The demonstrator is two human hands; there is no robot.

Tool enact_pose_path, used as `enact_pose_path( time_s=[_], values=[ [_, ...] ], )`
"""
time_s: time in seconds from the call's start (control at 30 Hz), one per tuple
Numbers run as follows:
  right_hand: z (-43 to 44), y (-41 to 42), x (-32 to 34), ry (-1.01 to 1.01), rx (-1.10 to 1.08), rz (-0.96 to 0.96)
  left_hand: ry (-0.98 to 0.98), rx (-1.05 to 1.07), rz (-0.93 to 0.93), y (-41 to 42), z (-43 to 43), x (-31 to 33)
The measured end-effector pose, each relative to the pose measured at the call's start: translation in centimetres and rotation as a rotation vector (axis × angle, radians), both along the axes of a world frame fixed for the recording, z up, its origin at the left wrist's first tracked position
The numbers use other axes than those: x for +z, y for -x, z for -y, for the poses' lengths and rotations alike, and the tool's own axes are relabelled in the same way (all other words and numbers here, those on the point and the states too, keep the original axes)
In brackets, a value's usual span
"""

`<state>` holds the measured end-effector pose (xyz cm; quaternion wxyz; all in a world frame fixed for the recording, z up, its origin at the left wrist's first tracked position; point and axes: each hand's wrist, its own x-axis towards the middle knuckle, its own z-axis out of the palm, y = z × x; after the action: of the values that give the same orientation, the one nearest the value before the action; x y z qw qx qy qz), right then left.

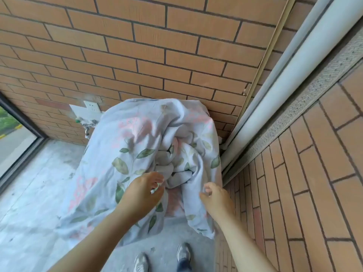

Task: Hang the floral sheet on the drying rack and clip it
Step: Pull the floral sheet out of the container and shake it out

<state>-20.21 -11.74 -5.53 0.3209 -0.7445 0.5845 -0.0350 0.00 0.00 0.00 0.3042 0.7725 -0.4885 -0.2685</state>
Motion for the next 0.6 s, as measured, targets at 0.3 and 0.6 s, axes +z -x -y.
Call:
enact_pose_path(
  time_s=[0.3,0.6],
  values=[
    [3.3,0.4,-4.5,-0.059,0.023,-0.136,-0.064,0.081,0.001,1.4,2.8,-1.5],
    [5.2,0.8,-2.2,-0.262,0.115,0.239,-0.106,0.111,-0.051,2.6,2.6,-1.7]
  ],
)
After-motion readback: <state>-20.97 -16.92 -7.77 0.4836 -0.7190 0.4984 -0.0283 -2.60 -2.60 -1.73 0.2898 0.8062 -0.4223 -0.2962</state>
